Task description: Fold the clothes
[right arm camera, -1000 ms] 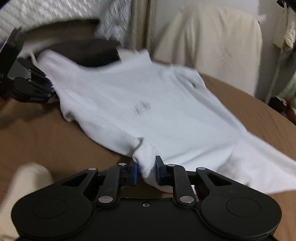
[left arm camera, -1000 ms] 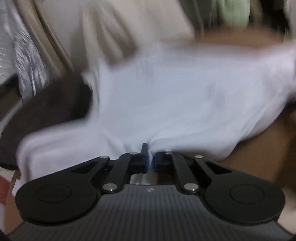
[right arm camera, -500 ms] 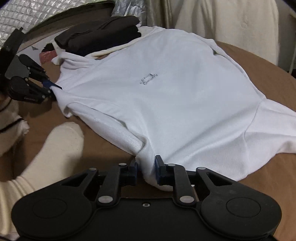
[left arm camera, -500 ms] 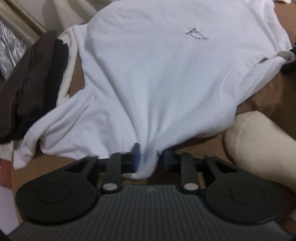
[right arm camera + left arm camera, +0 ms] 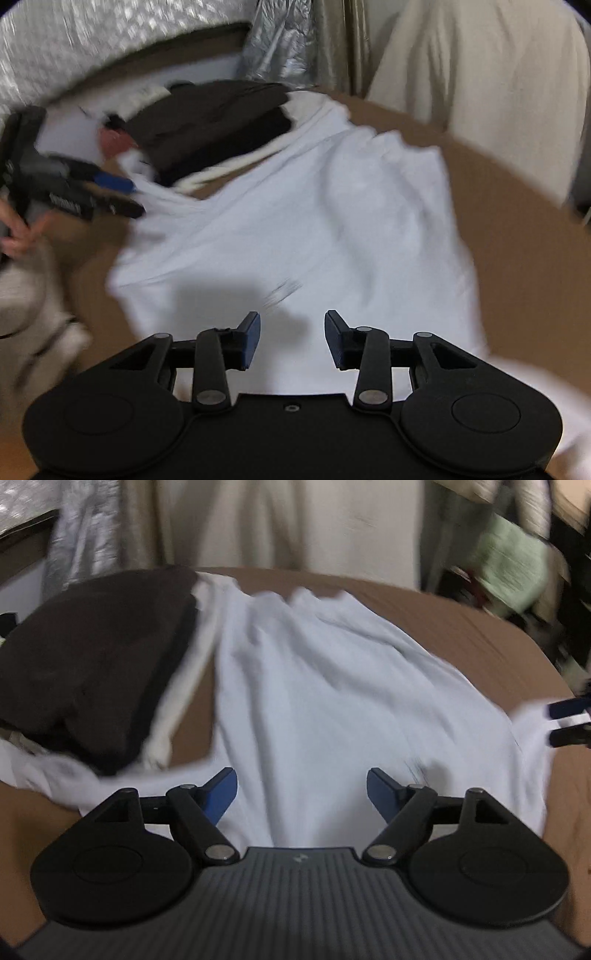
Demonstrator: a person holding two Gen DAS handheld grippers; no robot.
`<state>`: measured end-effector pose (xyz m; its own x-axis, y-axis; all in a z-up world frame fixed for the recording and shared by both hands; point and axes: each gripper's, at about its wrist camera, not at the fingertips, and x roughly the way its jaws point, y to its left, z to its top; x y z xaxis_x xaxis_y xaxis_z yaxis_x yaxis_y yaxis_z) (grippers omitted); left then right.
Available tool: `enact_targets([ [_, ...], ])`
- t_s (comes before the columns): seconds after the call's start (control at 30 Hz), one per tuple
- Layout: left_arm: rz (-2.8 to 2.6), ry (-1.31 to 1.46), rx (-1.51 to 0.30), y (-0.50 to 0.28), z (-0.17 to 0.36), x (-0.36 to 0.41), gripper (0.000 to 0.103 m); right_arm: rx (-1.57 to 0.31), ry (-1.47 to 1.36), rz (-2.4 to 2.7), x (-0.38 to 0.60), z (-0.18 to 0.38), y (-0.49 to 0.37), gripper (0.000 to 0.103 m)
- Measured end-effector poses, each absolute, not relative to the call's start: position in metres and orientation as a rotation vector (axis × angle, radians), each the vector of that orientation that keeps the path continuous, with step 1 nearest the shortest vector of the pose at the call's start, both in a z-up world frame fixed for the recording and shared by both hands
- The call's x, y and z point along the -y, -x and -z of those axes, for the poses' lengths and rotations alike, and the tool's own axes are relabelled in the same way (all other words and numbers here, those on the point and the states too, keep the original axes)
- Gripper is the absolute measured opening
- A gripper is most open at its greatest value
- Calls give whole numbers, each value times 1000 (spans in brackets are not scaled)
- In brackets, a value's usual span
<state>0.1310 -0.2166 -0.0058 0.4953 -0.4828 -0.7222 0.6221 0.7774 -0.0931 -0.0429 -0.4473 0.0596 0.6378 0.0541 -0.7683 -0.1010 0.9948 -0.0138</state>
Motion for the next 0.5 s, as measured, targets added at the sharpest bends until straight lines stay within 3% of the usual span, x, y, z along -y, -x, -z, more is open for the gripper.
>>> enact_targets([
  [0.2, 532, -279, -703, -208, 6, 267, 80, -899, 268, 60, 472, -100, -57, 44],
  [0.5, 513, -382, -673, -306, 72, 337, 80, -909, 240, 147, 513, 11, -185, 44],
])
